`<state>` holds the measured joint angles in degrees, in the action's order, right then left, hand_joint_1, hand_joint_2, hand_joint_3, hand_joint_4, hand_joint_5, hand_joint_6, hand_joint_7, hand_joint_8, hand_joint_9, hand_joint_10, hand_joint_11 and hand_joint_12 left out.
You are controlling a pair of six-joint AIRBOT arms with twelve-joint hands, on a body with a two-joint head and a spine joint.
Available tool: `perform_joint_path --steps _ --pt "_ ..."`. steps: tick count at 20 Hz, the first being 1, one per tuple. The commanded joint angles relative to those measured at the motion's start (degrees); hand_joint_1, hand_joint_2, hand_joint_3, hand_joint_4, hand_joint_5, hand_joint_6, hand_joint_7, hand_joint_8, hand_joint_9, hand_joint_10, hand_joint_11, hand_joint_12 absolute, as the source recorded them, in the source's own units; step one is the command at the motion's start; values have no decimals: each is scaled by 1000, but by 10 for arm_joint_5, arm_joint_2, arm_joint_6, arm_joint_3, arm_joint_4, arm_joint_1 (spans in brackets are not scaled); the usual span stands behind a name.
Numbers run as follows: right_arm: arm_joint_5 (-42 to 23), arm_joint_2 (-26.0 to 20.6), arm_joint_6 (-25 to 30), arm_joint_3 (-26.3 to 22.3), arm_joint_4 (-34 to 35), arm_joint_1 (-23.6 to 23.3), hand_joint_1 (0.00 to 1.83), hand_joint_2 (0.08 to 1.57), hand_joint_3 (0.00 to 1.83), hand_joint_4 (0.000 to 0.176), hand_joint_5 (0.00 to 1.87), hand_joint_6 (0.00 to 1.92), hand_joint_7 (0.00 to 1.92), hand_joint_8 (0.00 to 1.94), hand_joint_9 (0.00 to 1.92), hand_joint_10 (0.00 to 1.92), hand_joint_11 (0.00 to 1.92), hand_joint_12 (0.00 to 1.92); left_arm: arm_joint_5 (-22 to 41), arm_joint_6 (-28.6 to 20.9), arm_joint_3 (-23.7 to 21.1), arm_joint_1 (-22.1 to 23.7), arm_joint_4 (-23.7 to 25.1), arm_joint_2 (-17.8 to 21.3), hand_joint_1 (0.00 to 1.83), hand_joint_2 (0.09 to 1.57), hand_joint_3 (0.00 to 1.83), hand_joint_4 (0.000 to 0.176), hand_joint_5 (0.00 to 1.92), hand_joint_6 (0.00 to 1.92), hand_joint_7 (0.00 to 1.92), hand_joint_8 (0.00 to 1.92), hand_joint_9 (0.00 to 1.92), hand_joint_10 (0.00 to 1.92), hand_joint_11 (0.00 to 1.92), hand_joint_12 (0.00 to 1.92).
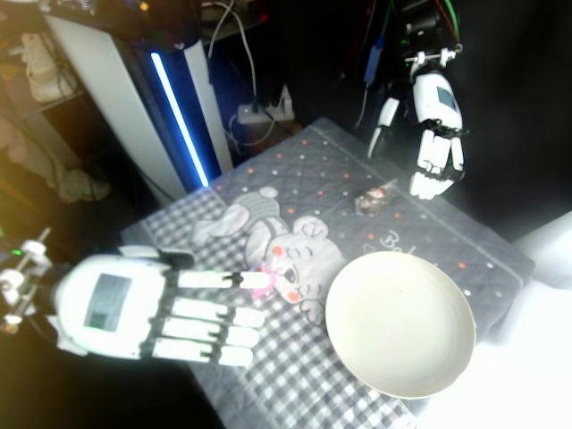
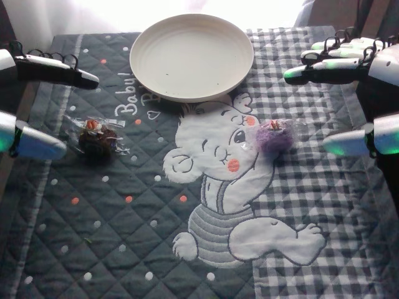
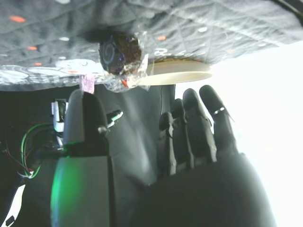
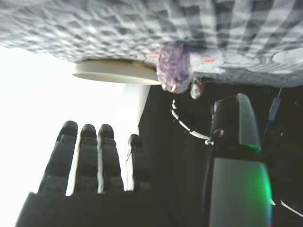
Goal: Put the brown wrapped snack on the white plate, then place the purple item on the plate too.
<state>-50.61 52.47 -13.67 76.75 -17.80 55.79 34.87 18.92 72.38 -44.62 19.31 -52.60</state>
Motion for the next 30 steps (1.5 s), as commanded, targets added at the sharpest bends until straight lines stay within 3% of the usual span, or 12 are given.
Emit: perform_joint_path --steps 1,7,8,9,13,18,20,21,24,27,29,30 --pt "-57 -2 4 3 24 -9 635 1045 12 164 274 3 135 2 62 12 0 126 50 -2 4 8 -12 -3 760 868 0 107 500 3 455 10 367 18 86 684" --pt "-56 -1 4 3 22 -9 639 1071 0 176 254 1 127 0 66 3 0 264 -20 -16 39 69 77 -54 535 862 0 82 514 0 573 1 547 9 127 758" --pt "-56 -1 4 3 22 -9 648 1078 1 176 252 0 121 1 56 3 0 266 -40 -19 53 80 95 -72 521 858 1 53 544 1 623 1 609 8 140 776" --pt "-56 -1 4 3 22 -9 648 1078 1 176 252 0 121 1 56 3 0 266 -43 -19 55 82 99 -75 521 858 1 53 544 1 623 1 609 8 140 776" --pt "-54 1 4 3 18 -9 669 1079 0 176 252 0 117 1 65 7 0 260 -78 -19 66 89 130 -89 792 826 0 36 683 4 873 16 822 36 69 1121" --pt "-52 2 5 5 18 -9 708 1074 0 176 267 2 135 1 108 3 0 451 -84 -20 67 88 132 -92 1023 874 16 42 876 11 1081 52 1032 103 224 1250" --pt "-52 3 5 5 18 -9 705 1076 0 173 273 2 149 3 129 7 0 507 -85 -24 74 88 132 -102 1103 898 0 0 1029 18 1063 702 968 834 402 1376" --pt "-52 3 6 6 18 -9 680 1080 2 175 271 1 142 0 129 5 0 521 -82 -33 81 87 132 -110 1168 962 9 0 1288 238 1015 1026 852 1323 410 1573" --pt "-52 4 6 7 18 -9 652 1088 1 167 278 1 150 2 148 4 0 595 -70 -46 100 91 124 -128 1285 1046 0 0 1331 111 1073 1087 865 1267 407 1560" --pt "-52 4 6 8 18 -9 639 1097 0 155 287 4 165 3 140 7 0 586 -46 -46 129 127 103 -149 1211 1035 0 0 1207 530 969 1118 823 1499 370 1787" --pt "-52 6 6 10 18 -9 639 1095 0 136 294 3 183 4 157 6 0 637 -39 -44 156 162 93 -170 1193 1021 0 0 1210 574 904 1165 698 1449 323 1682" --pt "-52 9 6 11 18 -9 626 1095 0 145 288 1 185 2 172 7 0 704 -39 -39 175 178 83 -185 1247 1068 0 0 1253 403 936 1177 713 1100 240 1481"
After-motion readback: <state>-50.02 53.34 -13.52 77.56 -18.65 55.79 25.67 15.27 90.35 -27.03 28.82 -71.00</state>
